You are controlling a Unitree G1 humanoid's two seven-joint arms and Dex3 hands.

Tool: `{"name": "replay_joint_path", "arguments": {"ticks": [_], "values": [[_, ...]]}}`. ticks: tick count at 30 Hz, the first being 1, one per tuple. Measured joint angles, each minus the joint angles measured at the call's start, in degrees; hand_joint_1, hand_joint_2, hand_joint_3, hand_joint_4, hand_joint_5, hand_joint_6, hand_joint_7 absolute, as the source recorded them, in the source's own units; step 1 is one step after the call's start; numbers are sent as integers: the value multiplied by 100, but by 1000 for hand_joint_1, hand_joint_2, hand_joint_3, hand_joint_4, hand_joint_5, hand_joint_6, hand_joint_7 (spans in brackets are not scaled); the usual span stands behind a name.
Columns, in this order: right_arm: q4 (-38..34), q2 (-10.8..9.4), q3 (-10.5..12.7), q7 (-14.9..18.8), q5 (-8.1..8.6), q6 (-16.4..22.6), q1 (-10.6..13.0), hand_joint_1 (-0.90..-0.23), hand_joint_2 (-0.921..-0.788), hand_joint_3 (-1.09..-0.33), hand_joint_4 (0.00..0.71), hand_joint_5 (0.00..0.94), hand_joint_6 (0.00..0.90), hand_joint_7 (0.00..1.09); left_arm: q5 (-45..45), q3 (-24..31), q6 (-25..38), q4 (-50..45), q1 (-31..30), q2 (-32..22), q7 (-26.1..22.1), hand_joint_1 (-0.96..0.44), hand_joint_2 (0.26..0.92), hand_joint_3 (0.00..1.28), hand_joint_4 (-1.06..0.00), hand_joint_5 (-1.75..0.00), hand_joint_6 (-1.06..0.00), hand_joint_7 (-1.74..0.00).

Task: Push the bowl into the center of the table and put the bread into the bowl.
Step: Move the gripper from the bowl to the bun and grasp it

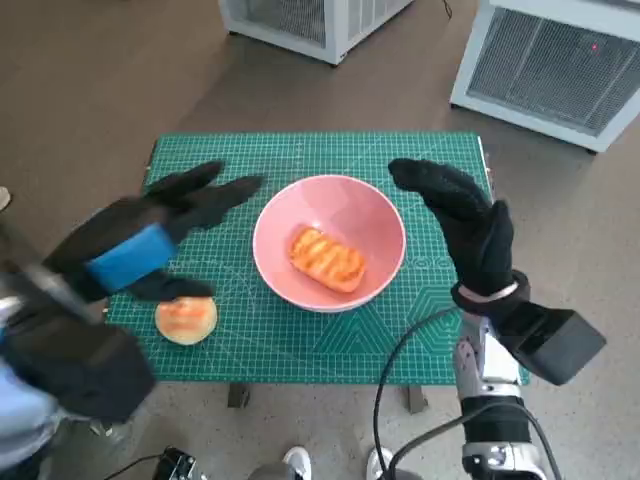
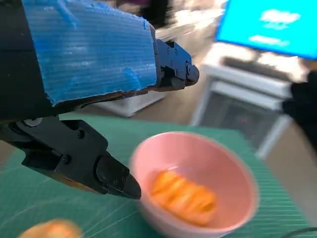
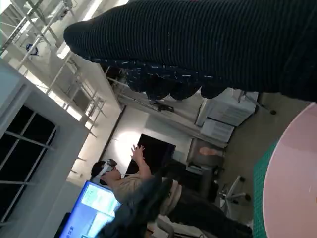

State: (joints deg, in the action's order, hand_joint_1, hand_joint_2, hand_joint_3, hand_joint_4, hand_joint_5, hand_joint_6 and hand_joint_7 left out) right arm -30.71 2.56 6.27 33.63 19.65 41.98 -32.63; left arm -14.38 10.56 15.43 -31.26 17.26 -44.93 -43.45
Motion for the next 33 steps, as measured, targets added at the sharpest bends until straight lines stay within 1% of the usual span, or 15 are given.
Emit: {"name": "replay_joint_path", "arguments": {"ticks": [6,14,20,25,33], "values": [[-100,-21,0,8,28,6,-35,-737,-921,-739,222,0,-1,617,60,278,16,-121,-515,-208,-8,-135,763,1,-95,-6,-195,-6],[-226,-37,3,67,37,26,-105,-730,-921,-738,223,1,-1,616,-41,245,7,-129,-978,-228,118,-138,767,2,-121,-11,-204,-8],[-318,-40,4,129,41,34,-143,-727,-921,-737,223,1,-1,606,-336,-24,-38,-99,-1171,-219,347,-122,766,1,-141,-13,-213,-10],[-336,-39,6,176,43,34,-184,-727,-921,-739,223,0,-1,600,-611,-378,-110,138,-1274,-196,525,-108,766,1,-150,-11,-224,-13],[-343,-37,20,250,62,22,-198,-732,-921,-738,222,0,-1,591,-821,-826,-110,700,-1263,-166,598,-83,771,3,-178,-14,-264,-24]]}}
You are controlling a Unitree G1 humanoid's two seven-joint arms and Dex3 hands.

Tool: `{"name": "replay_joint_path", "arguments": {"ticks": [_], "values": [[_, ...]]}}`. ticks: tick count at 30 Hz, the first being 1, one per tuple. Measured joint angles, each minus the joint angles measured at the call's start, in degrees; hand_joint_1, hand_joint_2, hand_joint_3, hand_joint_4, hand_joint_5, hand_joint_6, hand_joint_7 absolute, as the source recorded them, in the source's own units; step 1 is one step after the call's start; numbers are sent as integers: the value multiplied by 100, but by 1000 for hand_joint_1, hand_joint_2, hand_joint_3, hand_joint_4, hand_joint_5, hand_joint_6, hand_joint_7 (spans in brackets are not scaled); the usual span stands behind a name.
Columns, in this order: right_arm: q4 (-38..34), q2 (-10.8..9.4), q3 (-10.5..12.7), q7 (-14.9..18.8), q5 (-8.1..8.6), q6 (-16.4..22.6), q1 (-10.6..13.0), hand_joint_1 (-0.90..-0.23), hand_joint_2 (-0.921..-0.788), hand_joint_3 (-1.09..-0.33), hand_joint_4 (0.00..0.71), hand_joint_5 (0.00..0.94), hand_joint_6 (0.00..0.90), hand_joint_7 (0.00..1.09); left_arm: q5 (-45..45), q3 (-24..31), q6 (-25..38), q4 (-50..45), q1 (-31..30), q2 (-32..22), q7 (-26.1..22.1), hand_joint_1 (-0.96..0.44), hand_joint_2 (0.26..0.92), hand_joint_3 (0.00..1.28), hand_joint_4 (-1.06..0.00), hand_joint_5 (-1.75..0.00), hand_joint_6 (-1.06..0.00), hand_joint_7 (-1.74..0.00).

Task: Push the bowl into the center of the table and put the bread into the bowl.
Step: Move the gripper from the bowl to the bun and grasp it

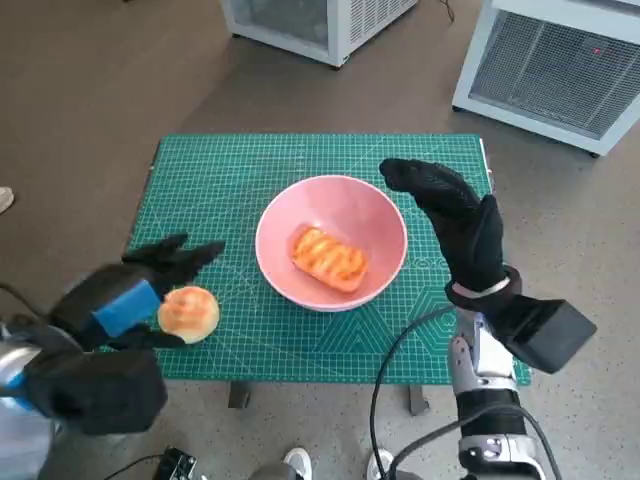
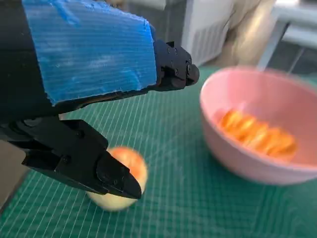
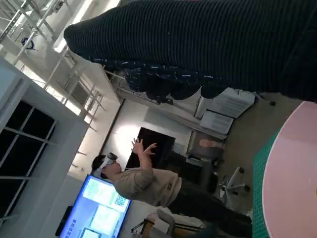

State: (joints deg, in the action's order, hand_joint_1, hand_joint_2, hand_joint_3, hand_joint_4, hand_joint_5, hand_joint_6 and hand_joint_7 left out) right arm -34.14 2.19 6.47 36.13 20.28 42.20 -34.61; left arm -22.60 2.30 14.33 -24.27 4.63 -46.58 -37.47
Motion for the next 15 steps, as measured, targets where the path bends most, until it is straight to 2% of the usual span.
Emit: {"name": "replay_joint_path", "arguments": {"ticks": [10,15], "values": [[2,9,8,56,7,-14,-4,-737,-921,-736,223,0,-1,589,-307,-557,-101,829,151,93,213,49,787,7,-261,-13,-383,-34],[12,19,9,59,6,-14,-5,-736,-921,-737,223,0,-1,589,-644,-866,-20,1220,272,167,324,97,812,18,-345,-22,-506,-53]]}}
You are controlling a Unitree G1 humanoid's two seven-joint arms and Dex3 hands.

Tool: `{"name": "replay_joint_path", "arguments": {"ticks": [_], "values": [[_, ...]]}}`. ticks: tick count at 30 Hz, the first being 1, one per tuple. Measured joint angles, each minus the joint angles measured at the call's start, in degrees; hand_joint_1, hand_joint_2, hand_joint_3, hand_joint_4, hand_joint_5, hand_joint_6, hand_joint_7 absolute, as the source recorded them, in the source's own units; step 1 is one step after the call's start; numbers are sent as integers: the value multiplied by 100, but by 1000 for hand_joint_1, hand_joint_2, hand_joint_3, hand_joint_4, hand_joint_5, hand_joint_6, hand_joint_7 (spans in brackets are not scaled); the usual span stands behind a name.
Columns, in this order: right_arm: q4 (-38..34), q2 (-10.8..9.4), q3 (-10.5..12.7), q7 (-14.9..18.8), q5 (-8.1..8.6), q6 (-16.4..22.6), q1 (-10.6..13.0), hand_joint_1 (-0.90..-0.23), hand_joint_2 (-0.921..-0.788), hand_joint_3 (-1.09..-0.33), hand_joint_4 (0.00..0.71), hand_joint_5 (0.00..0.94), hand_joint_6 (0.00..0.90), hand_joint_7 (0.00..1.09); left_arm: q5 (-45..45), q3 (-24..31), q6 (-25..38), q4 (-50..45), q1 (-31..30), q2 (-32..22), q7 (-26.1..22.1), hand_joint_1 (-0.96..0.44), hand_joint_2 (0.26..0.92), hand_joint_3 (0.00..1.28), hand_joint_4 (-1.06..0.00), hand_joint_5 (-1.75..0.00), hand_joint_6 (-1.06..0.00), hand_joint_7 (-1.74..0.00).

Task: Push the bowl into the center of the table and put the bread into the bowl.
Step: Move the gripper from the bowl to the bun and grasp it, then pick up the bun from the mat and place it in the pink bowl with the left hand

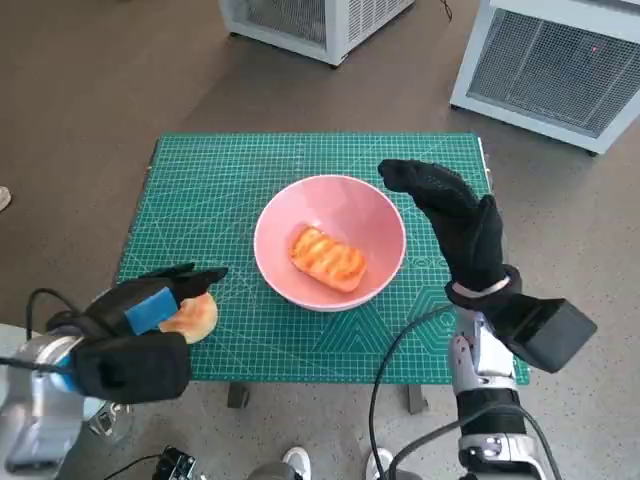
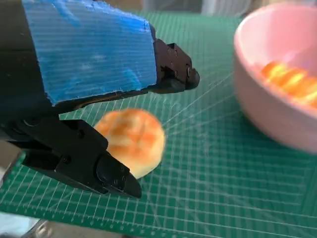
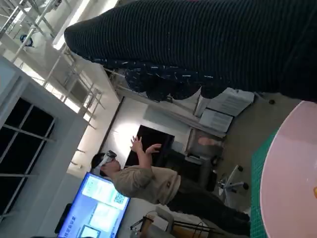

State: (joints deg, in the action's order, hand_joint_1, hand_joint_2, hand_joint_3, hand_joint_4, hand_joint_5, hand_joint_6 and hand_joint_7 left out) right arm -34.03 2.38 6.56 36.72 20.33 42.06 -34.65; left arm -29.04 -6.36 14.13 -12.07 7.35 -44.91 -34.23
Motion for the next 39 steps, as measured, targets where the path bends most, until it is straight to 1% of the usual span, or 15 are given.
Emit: {"name": "replay_joint_path", "arguments": {"ticks": [3,5,6,7,8,9,10,11,12,13,15,20,31,34,39], "values": [[4,1,0,0,-2,0,0,-733,-921,-737,223,0,-1,589,-225,-196,3,268,74,7,48,106,833,28,-434,-36,-609,-81],[4,6,4,0,-1,0,1,-728,-921,-737,222,0,-1,589,-370,-295,-19,429,119,7,123,103,849,33,-539,-56,-705,-116],[3,8,5,0,-1,0,1,-727,-921,-738,222,0,-1,589,-417,-323,-29,483,138,7,153,102,852,33,-563,-61,-725,-125],[3,11,8,0,-1,0,1,-726,-921,-738,222,0,-1,589,-480,-362,-55,560,169,7,205,99,862,36,-644,-92,-775,-150],[3,13,10,0,0,0,1,-725,-921,-738,222,0,-1,589,-505,-388,-84,620,195,7,249,98,867,34,-675,-100,-785,-172],[4,13,10,0,-1,0,1,-724,-921,-738,222,0,-1,589,-534,-415,-115,692,218,7,295,78,882,40,-693,-305,-754,-410],[3,13,11,0,-1,0,1,-724,-921,-738,222,0,-1,589,-574,-434,-154,753,239,7,343,51,896,78,-655,-628,-679,-734],[4,13,11,0,-1,0,1,-723,-921,-738,222,0,-1,589,-613,-453,-200,823,260,7,390,41,901,84,-659,-735,-653,-840],[4,13,10,0,-2,0,1,-723,-921,-738,222,0,-1,589,-638,-463,-261,891,277,7,447,27,908,92,-665,-889,-615,-991],[4,13,10,0,-1,0,2,-723,-921,-738,222,0,-1,589,-651,-468,-310,940,285,6,488,18,913,81,-692,-977,-604,-1062],[10,14,11,0,-1,0,4,-726,-921,-738,222,0,-1,589,-660,-469,-459,1047,289,1,591,8,913,66,-732,-1057,-610,-1119],[29,13,9,-1,-1,0,8,-728,-921,-737,222,0,-1,589,-660,-451,-655,1123,288,-20,694,4,910,52,-759,-1105,-635,-1123],[32,13,7,-1,-2,0,13,-730,-921,-736,221,0,-1,590,-579,-125,-744,912,216,-75,723,2,909,45,-742,-1112,-672,-1122],[31,10,4,0,-2,0,13,-731,-921,-736,220,0,-1,590,-483,16,-740,728,222,-83,686,2,909,44,-742,-1109,-670,-1125],[26,13,6,3,0,-1,12,-732,-921,-735,220,0,-1,591,-317,276,-591,300,361,-85,482,3,917,38,-735,-1110,-661,-1141]]}}
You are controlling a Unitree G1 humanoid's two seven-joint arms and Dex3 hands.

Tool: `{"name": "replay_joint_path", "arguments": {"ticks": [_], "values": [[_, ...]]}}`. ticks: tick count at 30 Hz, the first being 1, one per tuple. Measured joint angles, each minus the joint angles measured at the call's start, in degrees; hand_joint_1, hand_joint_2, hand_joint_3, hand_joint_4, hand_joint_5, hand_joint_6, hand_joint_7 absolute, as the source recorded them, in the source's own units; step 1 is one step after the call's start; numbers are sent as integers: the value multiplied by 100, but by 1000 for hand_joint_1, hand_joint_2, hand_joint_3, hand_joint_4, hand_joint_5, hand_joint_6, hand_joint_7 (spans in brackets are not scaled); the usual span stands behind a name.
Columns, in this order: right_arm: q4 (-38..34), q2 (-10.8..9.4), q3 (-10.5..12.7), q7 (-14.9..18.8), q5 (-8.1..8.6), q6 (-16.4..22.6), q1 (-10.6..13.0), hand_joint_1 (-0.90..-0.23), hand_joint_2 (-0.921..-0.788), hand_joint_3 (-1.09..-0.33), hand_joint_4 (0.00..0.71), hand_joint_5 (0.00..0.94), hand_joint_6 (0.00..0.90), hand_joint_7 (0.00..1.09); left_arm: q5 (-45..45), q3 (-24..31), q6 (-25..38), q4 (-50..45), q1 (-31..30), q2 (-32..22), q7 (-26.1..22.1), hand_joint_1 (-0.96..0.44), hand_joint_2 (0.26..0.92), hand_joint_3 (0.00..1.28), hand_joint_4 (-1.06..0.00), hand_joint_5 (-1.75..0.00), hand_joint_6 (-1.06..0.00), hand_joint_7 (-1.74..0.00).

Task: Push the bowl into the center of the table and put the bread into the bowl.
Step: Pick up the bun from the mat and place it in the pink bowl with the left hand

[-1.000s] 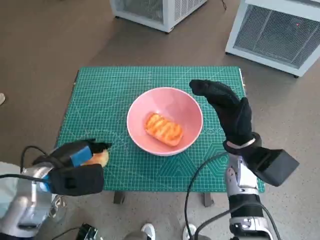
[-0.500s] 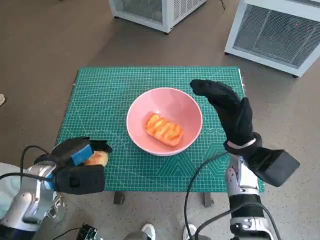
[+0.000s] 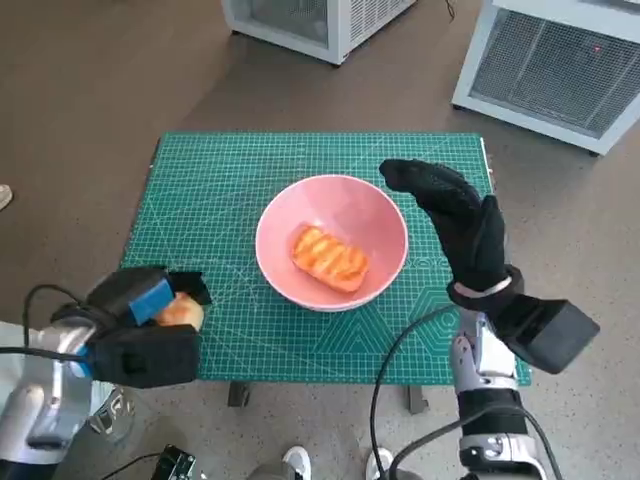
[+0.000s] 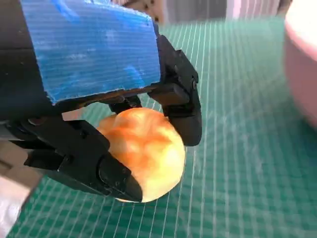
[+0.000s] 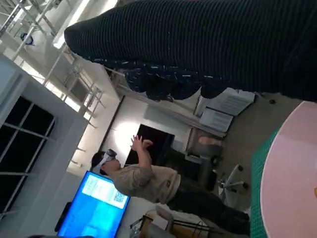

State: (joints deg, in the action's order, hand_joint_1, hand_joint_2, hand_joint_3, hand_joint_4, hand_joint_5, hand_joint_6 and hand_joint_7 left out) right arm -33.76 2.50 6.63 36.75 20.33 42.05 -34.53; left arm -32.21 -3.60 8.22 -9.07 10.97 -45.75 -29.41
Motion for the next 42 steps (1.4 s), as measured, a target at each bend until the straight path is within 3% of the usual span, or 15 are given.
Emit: {"name": "replay_joint_path", "arguments": {"ticks": [8,15,23,32,42], "values": [[-2,11,1,1,-1,-12,-2,-728,-921,-736,220,0,-1,590,372,394,260,-703,635,59,-144,4,917,28,-755,-1070,-662,-1156],[-3,42,4,2,-1,-39,-6,-728,-921,-736,220,0,-1,591,498,406,131,-1008,1241,439,283,4,917,24,-770,-1052,-661,-1159],[-5,96,13,24,2,-48,-15,-727,-921,-737,219,0,-1,593,441,-188,-152,-813,1920,914,405,3,918,23,-771,-1055,-655,-1159],[16,108,15,36,6,-61,-11,-726,-921,-740,217,0,-1,595,509,-797,-727,49,2950,1436,390,2,919,29,-762,-1107,-646,-1129],[83,127,22,37,16,-62,18,-727,-921,-740,217,0,-1,601,198,-1467,-1388,1325,3399,1923,541,2,919,29,-772,-1104,-638,-1130]]}}
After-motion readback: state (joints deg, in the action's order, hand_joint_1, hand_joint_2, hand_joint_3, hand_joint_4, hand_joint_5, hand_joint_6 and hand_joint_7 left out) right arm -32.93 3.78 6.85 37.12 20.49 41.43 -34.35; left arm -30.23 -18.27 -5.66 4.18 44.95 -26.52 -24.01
